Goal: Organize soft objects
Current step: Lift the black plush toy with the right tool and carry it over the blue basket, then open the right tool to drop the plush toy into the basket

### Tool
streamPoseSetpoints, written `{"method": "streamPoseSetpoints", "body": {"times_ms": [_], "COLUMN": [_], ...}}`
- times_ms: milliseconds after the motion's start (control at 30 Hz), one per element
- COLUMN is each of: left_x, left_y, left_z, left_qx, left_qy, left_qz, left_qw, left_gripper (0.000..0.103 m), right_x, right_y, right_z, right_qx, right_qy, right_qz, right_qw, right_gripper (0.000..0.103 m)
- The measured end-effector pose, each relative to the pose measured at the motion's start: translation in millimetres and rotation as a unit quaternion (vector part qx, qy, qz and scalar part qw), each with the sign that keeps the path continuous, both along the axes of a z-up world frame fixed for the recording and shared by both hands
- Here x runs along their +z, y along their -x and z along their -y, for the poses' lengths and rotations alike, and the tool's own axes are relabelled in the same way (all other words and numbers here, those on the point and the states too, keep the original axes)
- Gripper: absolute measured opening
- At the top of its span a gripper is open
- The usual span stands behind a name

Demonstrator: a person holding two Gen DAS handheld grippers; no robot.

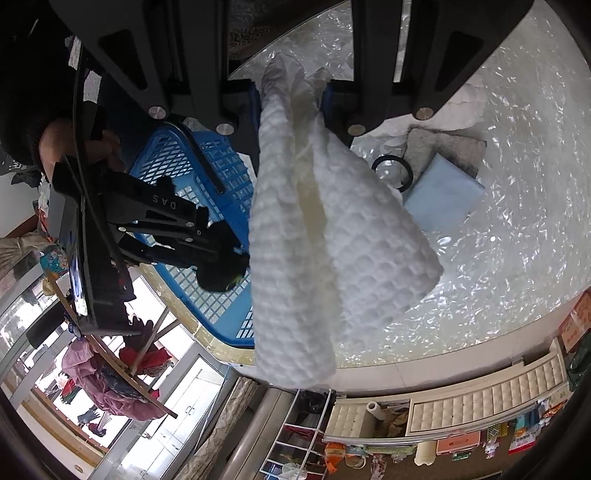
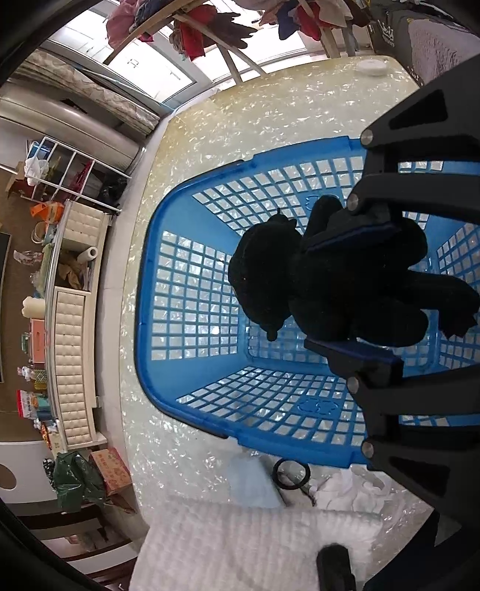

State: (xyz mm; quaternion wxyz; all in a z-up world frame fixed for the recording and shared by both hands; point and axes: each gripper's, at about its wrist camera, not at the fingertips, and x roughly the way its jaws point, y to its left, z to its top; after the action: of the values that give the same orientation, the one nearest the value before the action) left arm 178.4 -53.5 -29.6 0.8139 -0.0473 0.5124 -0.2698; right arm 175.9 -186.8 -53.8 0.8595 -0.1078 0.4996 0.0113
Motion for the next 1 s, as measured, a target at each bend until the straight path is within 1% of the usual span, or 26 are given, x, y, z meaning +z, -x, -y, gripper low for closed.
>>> {"method": "streamPoseSetpoints", "body": {"times_ms": [67,100,133,167,333,533,700,833,1000], "left_x": [0.1,-0.4,-0.1,0.1,0.1,3.0,9.9,16.4,25.2], "left_y": [0.6,0.7,0.9,1.3,4.1,8.5,13.5,20.1,26.3], "left_z": [0.5,-0.9,-0.9,-1.1,-2.0,-2.2,-0.4,3.0,16.4], "left_qx": [0.000,0.000,0.001,0.002,0.004,0.006,0.008,0.003,-0.005], "left_qy": [-0.001,-0.001,-0.001,0.000,-0.001,-0.004,-0.009,-0.006,-0.014], "left_qz": [0.000,0.000,0.000,0.000,0.003,0.010,0.025,0.036,0.053], "left_qw": [1.0000,1.0000,1.0000,1.0000,1.0000,0.9999,0.9996,0.9993,0.9985], "left_gripper": [0.022,0.022,0.022,0.022,0.022,0.022,0.022,0.023,0.023], "right_x": [0.6,1.0,2.9,4.7,15.8,31.5,46.2,56.9,68.1], "right_y": [0.8,1.2,2.3,3.1,14.7,31.1,42.4,53.2,67.1], "right_z": [1.5,2.2,3.8,4.6,2.8,-4.3,-12.4,-9.8,0.5], "right_qx": [-0.004,-0.005,-0.007,-0.006,-0.006,0.005,0.014,0.012,0.000], "right_qy": [0.001,0.001,0.000,-0.003,-0.005,-0.008,-0.007,-0.017,-0.035], "right_qz": [-0.002,-0.003,-0.003,-0.001,0.014,0.032,0.048,0.059,0.079], "right_qw": [1.000,1.000,1.000,1.000,1.000,0.999,0.999,0.998,0.996], "right_gripper": [0.049,0.063,0.081,0.086,0.102,0.102,0.102,0.102,0.102]}}
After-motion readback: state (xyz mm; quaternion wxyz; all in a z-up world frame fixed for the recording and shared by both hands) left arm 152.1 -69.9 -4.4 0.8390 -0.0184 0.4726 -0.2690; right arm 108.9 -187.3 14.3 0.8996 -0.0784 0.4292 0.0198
